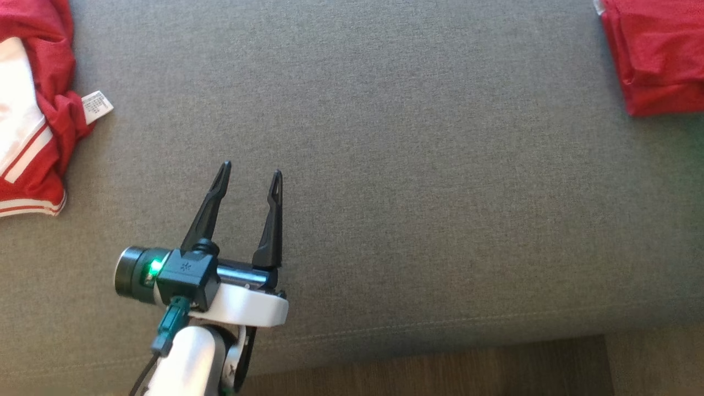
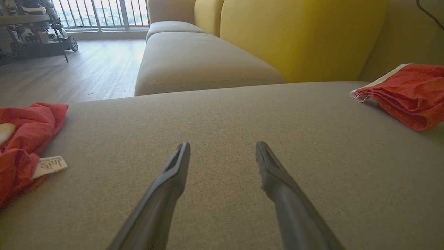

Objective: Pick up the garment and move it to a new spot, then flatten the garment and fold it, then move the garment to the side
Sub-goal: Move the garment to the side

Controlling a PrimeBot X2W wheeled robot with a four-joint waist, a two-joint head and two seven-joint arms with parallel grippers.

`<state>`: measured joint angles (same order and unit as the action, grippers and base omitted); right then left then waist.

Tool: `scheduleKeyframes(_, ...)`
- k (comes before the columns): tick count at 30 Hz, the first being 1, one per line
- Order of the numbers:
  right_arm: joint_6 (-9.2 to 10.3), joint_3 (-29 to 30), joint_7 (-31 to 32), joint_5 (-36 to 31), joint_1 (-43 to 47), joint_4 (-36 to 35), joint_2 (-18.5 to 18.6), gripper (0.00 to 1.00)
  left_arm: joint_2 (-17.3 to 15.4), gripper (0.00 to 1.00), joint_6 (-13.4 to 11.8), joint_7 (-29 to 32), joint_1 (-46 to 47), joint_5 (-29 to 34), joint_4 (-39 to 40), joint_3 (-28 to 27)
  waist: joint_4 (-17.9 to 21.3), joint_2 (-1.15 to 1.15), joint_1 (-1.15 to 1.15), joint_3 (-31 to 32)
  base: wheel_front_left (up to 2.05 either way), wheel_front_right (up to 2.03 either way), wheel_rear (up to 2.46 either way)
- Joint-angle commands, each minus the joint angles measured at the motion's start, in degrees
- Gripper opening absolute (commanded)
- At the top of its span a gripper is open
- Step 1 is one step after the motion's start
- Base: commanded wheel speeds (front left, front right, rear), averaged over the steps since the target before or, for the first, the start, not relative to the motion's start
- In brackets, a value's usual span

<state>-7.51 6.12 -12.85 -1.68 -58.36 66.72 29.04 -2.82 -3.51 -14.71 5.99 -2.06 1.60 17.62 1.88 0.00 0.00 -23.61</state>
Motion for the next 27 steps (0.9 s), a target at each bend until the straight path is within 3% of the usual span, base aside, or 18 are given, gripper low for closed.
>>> scheduleKeyframes(1,0.02,-0.1,-0.9,-0.5,-1.0,-1.9,1.4,0.00,-0.2,1.00,0.3,-0.3,1.2,0.4,1.7,-1.8,0.0,0.00,0.00,0.0,0.00,0.00,0.00)
scheduleKeyframes(14,0.02,10.1,-1.1,-13.4,2.2,-8.9,-1.7,0.02,-0.1,1.00,0.3,-0.3,1.2,0.1,1.5,-1.7,-0.2,0.00,0.00,0.2,0.00,0.00,0.00)
scheduleKeyframes(17,0.02,12.7,-0.5,-15.8,3.1,-10.6,-3.1,0.18,-0.1,1.00,0.3,-0.3,1.2,0.2,1.5,-1.7,-0.3,0.00,0.00,0.4,0.00,0.00,0.00)
scheduleKeyframes(18,0.02,13.5,-0.1,-16.5,3.4,-11.1,-3.5,0.34,-0.1,1.00,0.3,-0.3,1.2,0.2,1.5,-1.6,-0.3,0.00,0.00,0.4,0.00,0.00,0.00)
scheduleKeyframes(19,0.02,14.5,0.3,-17.2,3.6,-11.6,-3.9,0.76,-0.1,1.00,0.3,-0.3,1.1,0.2,1.5,-1.6,-0.3,0.00,0.00,0.5,0.00,0.00,0.00)
scheduleKeyframes(20,0.02,15.6,0.7,-18.0,3.9,-12.2,-4.2,1.00,-0.1,1.00,0.3,-0.3,1.1,0.2,1.4,-1.6,-0.3,0.00,0.00,0.5,0.00,0.00,0.00)
scheduleKeyframes(27,0.02,20.6,0.0,-23.9,6.6,-18.4,-8.2,1.00,-0.1,1.00,0.2,-0.3,0.7,0.1,1.3,-1.4,-0.2,0.00,0.00,1.4,0.00,0.00,0.00)
